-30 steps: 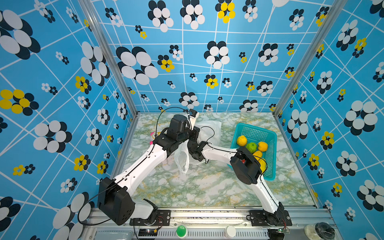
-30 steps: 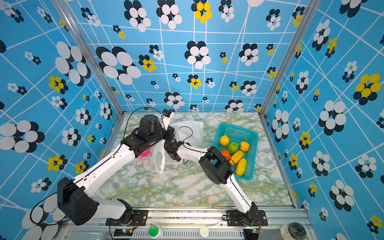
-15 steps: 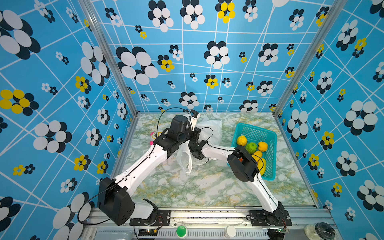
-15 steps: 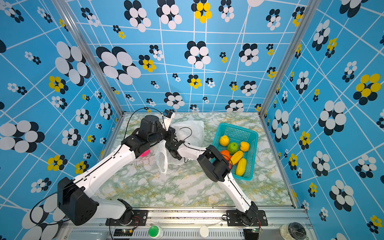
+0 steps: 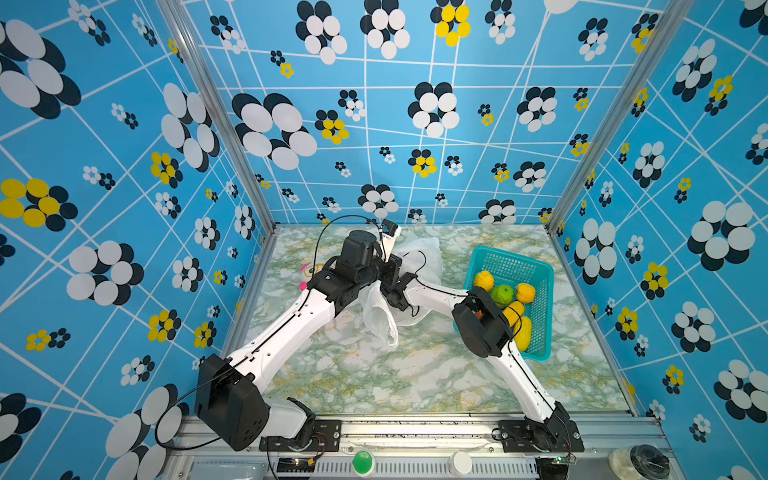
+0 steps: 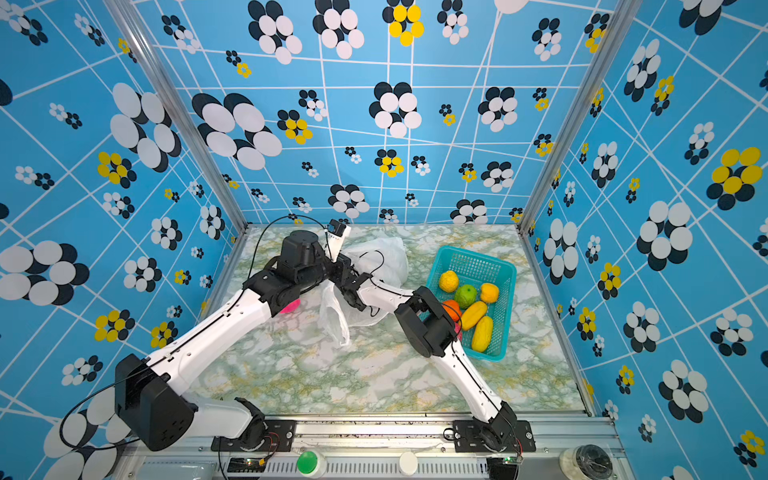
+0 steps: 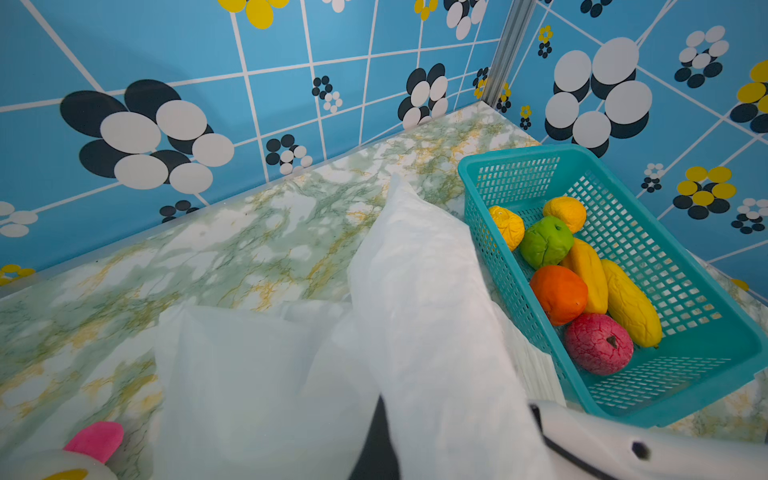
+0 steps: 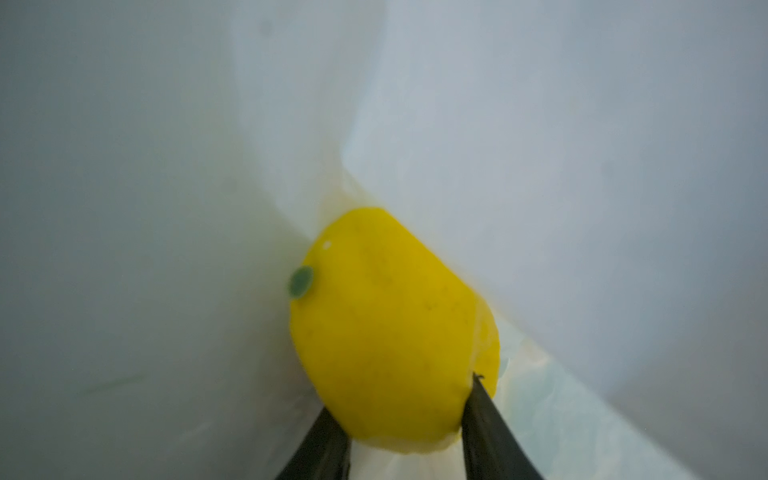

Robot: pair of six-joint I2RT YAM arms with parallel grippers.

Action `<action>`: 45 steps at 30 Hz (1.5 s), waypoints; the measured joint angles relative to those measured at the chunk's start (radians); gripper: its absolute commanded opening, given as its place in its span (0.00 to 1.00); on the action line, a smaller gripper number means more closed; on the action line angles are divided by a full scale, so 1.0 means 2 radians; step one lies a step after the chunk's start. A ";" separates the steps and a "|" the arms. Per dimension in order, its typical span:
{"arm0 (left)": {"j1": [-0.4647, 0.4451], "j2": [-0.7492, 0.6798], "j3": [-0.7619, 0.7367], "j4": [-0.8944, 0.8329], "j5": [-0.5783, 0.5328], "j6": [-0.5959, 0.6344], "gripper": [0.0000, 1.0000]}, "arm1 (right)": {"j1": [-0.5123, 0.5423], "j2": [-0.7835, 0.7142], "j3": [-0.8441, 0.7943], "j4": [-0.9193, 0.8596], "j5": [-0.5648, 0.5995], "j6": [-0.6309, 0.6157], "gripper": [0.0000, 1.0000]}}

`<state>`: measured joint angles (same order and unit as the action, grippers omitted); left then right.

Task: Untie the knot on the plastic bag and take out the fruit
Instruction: 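Close the right gripper on the yellow lemon inside the bag, then lift the yellow lemon out of the bag with the right gripper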

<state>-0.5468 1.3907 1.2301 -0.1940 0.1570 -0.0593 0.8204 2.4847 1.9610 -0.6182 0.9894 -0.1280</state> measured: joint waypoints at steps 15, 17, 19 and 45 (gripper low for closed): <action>0.002 0.029 0.013 -0.005 -0.021 -0.001 0.00 | 0.013 -0.124 -0.159 0.074 -0.047 0.004 0.12; 0.007 0.032 0.014 -0.007 -0.021 -0.002 0.00 | 0.019 -0.154 -0.197 0.100 -0.056 0.004 0.10; 0.012 0.032 0.014 -0.008 -0.021 -0.004 0.00 | 0.025 -0.186 -0.232 0.123 -0.067 0.004 0.09; 0.026 0.045 0.022 -0.011 -0.017 -0.018 0.00 | 0.057 -0.430 -0.437 0.282 -0.225 0.008 0.04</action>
<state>-0.4946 1.4803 1.2736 -0.2157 0.1226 -0.0948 0.9340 1.6257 1.0870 -0.0547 0.5392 -0.1120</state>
